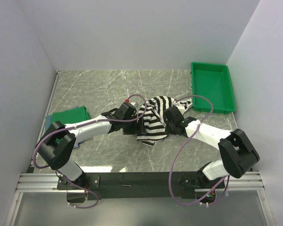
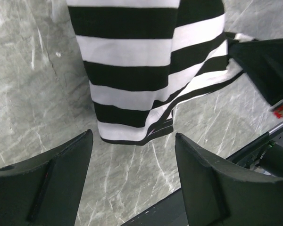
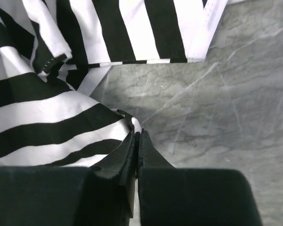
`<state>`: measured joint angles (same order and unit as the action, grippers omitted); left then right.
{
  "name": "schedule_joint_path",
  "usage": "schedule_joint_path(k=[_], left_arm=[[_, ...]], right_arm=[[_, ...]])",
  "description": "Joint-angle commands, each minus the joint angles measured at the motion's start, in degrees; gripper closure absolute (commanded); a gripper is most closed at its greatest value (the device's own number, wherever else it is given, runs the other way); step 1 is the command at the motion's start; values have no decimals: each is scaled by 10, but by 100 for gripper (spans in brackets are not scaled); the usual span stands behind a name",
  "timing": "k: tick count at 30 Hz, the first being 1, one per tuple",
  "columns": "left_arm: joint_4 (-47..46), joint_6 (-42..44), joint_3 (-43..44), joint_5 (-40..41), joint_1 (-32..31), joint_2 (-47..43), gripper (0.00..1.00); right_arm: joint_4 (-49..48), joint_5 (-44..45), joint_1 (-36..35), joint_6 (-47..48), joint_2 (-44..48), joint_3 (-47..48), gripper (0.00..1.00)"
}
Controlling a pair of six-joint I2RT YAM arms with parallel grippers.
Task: Fold and stack the tank tops
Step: Flatten the tank top out
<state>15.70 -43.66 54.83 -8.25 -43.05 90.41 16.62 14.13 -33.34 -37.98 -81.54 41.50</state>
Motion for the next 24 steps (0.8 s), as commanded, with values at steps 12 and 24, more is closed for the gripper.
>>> schedule_joint_path(k=[12, 24], left_arm=[[-130, -82, -75, -121, 200, -122, 22], [-73, -85, -27, -164, 328, -162, 21]], right_arm=[[88, -29, -26, 83, 0, 487, 100], [94, -53, -34, 134, -200, 937, 100]])
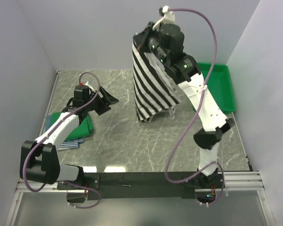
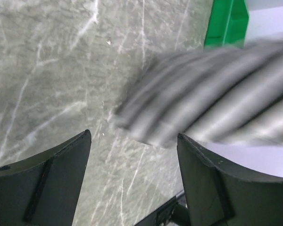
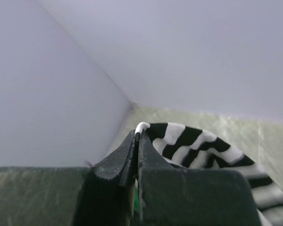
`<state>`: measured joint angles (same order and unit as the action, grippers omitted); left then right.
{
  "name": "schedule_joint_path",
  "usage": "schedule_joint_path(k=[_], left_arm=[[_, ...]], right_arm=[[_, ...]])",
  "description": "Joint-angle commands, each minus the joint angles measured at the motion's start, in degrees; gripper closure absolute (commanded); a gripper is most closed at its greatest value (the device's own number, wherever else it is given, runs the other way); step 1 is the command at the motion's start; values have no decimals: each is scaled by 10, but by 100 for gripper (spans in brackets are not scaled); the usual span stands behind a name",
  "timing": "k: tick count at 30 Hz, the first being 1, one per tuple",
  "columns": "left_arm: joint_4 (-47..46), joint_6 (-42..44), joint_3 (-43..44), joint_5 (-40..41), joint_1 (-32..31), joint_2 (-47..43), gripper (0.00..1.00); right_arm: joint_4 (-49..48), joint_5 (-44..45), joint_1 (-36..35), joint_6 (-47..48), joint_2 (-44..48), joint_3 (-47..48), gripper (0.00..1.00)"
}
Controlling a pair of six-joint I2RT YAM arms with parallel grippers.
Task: Fold and stack the tank tops
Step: Flatten the tank top out
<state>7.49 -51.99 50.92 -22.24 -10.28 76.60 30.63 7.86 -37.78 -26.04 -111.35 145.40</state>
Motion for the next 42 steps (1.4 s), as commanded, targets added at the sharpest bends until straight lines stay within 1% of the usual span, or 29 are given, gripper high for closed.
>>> schedule_joint_path(k=[1, 2, 4, 5, 6, 7, 8, 10, 11, 12, 13, 14, 15, 17, 18, 20, 21, 22, 24, 26, 28, 31, 32, 33, 35, 40, 42], left_arm=[[7, -3, 6, -25, 0, -25, 21], [5, -8, 0, -24, -1, -27, 21], [-15, -15, -24, -30, 0, -30, 21], [-20, -20, -29, -37, -2, -25, 21], [-33, -22, -40, -42, -4, -22, 22], [-41, -23, -44, -47, -10, -17, 22], [-43, -21, -45, -50, -26, -8, 22], [-36, -15, -36, -26, -59, 3, 22], [-32, -8, -29, -13, -99, 20, 22], [-26, -10, -15, 15, -119, 29, 21], [-33, -14, -11, 19, -137, 39, 21], [-46, -28, -6, 18, -167, 60, 21], [-52, -35, -1, 22, -182, 72, 21], [-50, -43, 22, 55, -217, 107, 21], [-46, -46, 30, 68, -225, 121, 21], [-28, -54, 49, 111, -237, 151, 21], [-15, -60, 55, 131, -238, 158, 21], [-4, -68, 58, 174, -238, 163, 20], [12, -99, 58, 212, -237, 172, 17], [15, -129, 68, 221, -235, 189, 17], [24, -152, 82, 253, -235, 204, 18], [42, -163, 117, 284, -233, 240, 20], [52, -167, 143, 290, -232, 263, 22], [79, -168, 158, 310, -232, 275, 24], [98, -173, 190, 323, -232, 304, 26], [138, -170, 246, 373, -230, 351, 29], [166, -161, 283, 391, -224, 379, 35]], right_arm=[[-74, 23, 16, 10, 135, -172, 100], [-90, 28, 21, 4, 189, -281, 100], [-101, 43, 41, -11, 229, -362, 100], [-99, 51, 46, -15, 254, -426, 100], [-98, 56, 52, -21, 266, -459, 100], [-102, 59, 63, -23, 278, -489, 100], [-106, 60, 71, -25, 295, -544, 100], [-107, 62, 83, -36, 305, -597, 100], [-105, 77, 96, -37, 306, -608, 100], [-102, 82, 102, -38, 303, -617, 100], [-103, 83, 111, -38, 301, -633, 100], [-106, 88, 130, -37, 294, -638, 100], [-104, 93, 141, -36, 287, -640, 100], [-108, 90, 180, -35, 264, -637, 100], [-120, 68, 191, -32, 258, -634, 100], [-115, 52, 206, -31, 237, -610, 100], [-112, 47, 211, -24, 233, -600, 100], [-109, 49, 211, -19, 229, -580, 100], [-95, 49, 211, -10, 218, -557, 100], [-94, 45, 211, -6, 216, -538, 100], [-94, 46, 211, -3, 217, -527, 100], [-81, 54, 213, 4, 213, -508, 100], [-79, 52, 217, 5, 209, -504, 100], [-73, 52, 218, 6, 208, -500, 100], [-74, 50, 225, 6, 208, -495, 100], [-69, 46, 233, 5, 209, -489, 100], [-65, 41, 236, 1, 209, -490, 100]])
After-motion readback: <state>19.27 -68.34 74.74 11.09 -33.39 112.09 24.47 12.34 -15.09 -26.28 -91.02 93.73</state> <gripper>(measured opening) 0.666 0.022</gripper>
